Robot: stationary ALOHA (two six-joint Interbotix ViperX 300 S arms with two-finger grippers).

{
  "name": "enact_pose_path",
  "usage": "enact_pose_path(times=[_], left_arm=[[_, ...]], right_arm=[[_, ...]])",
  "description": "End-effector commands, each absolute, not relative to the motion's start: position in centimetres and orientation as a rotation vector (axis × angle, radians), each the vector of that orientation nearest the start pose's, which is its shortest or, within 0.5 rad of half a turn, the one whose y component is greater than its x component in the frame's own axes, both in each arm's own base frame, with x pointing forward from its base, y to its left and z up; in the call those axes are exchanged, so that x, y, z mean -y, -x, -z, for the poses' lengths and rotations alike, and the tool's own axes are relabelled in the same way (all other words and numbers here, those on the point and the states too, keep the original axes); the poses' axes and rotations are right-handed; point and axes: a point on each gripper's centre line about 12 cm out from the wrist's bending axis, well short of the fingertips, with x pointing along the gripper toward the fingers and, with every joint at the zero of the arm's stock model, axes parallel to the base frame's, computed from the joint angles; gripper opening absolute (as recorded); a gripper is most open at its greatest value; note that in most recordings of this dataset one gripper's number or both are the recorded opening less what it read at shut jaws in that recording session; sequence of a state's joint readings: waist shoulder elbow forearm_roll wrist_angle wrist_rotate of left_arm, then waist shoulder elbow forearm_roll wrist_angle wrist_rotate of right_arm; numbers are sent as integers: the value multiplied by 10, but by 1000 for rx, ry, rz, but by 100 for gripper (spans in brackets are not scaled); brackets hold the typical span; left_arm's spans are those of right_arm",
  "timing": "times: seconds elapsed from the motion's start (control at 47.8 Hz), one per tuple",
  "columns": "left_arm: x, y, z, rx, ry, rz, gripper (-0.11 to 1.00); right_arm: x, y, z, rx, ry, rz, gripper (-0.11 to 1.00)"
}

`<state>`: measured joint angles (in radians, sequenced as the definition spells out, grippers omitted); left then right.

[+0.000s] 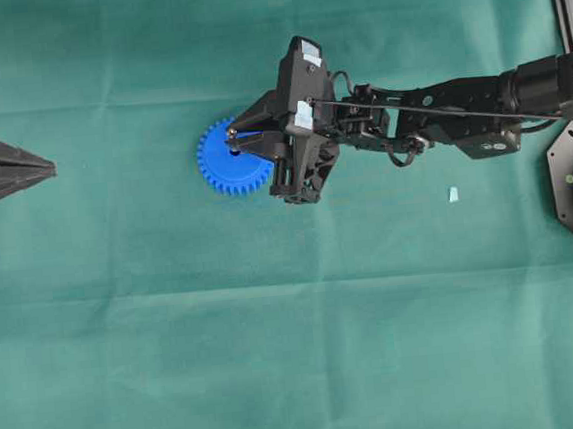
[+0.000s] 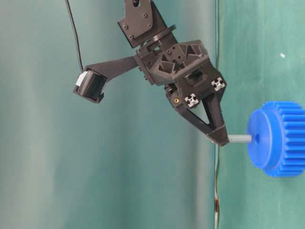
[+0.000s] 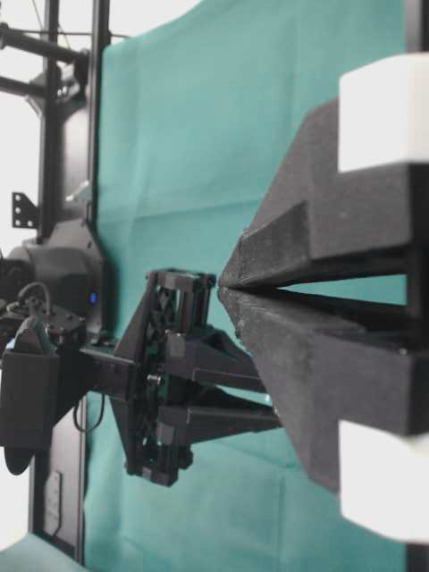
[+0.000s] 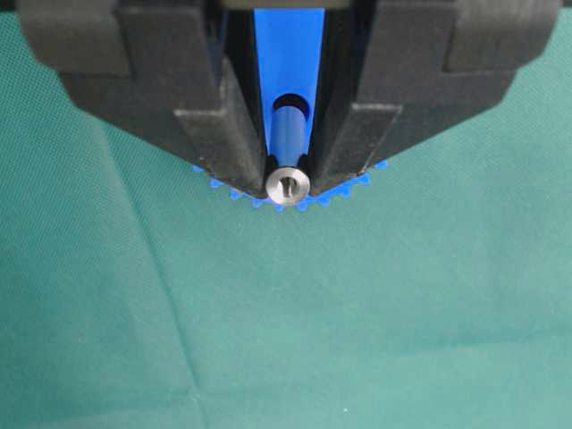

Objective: Insert the shaft into the center hole of the gear.
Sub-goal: 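Lower the shaft into the blue gear's center hole with the right gripper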

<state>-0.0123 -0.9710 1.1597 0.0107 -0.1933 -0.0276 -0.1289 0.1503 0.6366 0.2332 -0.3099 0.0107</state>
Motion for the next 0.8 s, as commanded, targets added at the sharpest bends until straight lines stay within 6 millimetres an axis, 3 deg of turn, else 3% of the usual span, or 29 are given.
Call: enact_pose_path(times=[0.0,0.482,0.775], left_arm=[[3,-201,-301,32,16,16,0],[3,-201,-302,34,16,18,0],[3,-201,-303,35,20,17,0]], right_arm=[[62,-418,-163,-415,-241,248,20],[60,-420,-153,-434,-242,246,20],[61,-423,-137,-439,-248,257,20]])
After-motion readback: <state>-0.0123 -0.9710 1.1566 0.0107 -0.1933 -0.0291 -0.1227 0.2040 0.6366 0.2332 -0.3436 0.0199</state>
